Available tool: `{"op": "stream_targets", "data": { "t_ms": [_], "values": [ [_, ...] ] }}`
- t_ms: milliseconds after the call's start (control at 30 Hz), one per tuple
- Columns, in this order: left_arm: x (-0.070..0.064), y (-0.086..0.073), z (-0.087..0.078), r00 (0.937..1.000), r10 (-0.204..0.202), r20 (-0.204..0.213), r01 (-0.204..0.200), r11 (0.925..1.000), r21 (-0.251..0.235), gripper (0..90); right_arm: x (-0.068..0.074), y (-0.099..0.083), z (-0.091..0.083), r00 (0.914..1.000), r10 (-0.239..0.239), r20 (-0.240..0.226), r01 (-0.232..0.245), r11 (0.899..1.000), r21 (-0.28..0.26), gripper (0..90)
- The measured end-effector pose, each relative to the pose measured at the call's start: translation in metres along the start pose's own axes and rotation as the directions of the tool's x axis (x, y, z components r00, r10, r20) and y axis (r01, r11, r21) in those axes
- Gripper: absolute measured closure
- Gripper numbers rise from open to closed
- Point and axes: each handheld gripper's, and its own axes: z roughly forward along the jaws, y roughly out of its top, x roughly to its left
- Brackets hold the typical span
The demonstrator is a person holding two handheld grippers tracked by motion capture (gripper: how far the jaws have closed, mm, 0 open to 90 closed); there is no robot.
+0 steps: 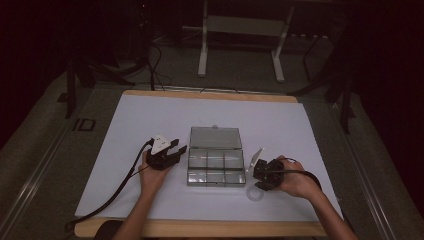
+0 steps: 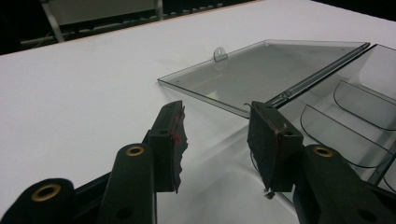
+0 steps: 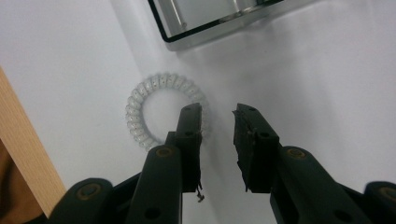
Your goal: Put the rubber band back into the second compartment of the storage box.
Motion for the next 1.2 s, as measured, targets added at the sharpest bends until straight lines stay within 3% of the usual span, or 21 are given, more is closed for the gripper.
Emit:
{"op": "stream_targets", "data": {
  "t_ms": [600,1200],
  "values": [
    [0.000,0.000,0.000,1.0000,0.000,-0.001,0.000,1.0000,0.002,55.9,-0.002,0.005,0.013,0.9991,-0.019,-0.037,0.021,0.998,0.061,76.0],
    [0.000,0.000,0.000,1.0000,0.004,-0.001,-0.004,1.0000,0.005,55.9,-0.008,0.007,0.023,0.9936,0.019,-0.111,-0.008,0.995,0.096,77.6]
  ]
}}
